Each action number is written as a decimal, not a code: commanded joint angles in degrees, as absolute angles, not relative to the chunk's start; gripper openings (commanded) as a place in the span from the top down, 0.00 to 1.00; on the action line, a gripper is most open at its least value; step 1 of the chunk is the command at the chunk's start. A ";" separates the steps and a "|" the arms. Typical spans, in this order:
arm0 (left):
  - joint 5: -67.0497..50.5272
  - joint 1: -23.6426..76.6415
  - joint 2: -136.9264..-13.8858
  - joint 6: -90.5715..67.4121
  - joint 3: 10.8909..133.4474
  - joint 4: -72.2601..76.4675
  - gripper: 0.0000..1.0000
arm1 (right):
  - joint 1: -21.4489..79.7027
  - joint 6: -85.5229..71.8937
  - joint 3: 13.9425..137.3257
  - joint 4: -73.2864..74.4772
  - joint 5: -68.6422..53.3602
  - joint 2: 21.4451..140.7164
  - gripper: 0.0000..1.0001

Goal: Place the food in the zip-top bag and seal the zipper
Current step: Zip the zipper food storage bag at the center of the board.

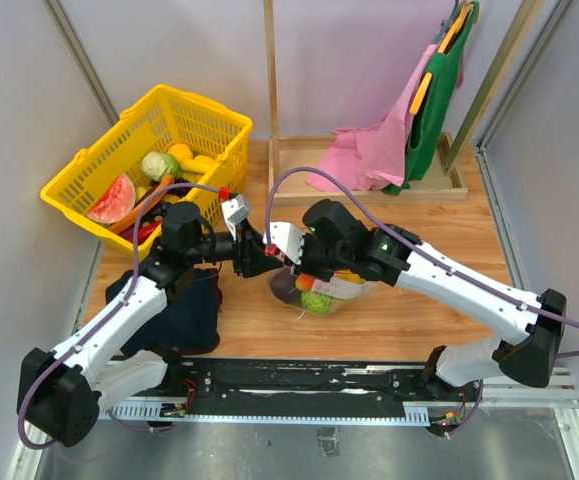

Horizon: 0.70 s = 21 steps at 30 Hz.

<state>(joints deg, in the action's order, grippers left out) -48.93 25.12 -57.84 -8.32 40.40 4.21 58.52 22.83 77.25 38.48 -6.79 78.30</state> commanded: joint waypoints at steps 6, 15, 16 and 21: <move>-57.71 24.81 -57.26 -8.60 38.15 10.85 0.55 | 58.05 23.61 77.30 37.59 -11.80 75.32 0.99; -58.64 24.79 -57.89 -8.19 38.16 10.81 0.89 | 56.98 22.55 74.45 35.06 -13.44 75.39 0.99; -58.66 24.79 -57.99 -8.18 38.17 10.77 0.94 | 56.89 22.32 74.24 34.68 -13.52 75.39 0.97; -58.40 24.80 -57.88 -8.16 38.32 10.62 1.00 | 56.78 20.32 73.85 31.82 -13.62 75.17 0.85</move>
<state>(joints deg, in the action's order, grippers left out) -57.36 25.12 -57.98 -8.14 38.61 8.95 57.56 22.28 74.50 35.38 -12.49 76.49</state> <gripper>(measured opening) 0.011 0.104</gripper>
